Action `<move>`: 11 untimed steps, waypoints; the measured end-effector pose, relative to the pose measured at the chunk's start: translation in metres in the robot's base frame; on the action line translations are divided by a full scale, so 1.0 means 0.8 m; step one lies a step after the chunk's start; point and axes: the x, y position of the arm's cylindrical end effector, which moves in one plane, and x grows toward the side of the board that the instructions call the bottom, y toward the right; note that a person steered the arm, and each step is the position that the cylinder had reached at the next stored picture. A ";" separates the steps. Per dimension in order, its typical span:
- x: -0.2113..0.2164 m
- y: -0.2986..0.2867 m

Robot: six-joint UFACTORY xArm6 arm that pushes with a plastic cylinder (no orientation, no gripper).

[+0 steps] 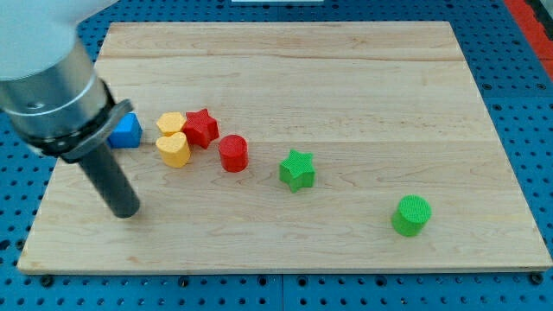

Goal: Push the green star closer to the green circle

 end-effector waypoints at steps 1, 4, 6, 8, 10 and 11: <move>-0.008 0.089; -0.064 0.257; -0.115 0.255; -0.038 0.284; -0.026 0.335; -0.059 0.222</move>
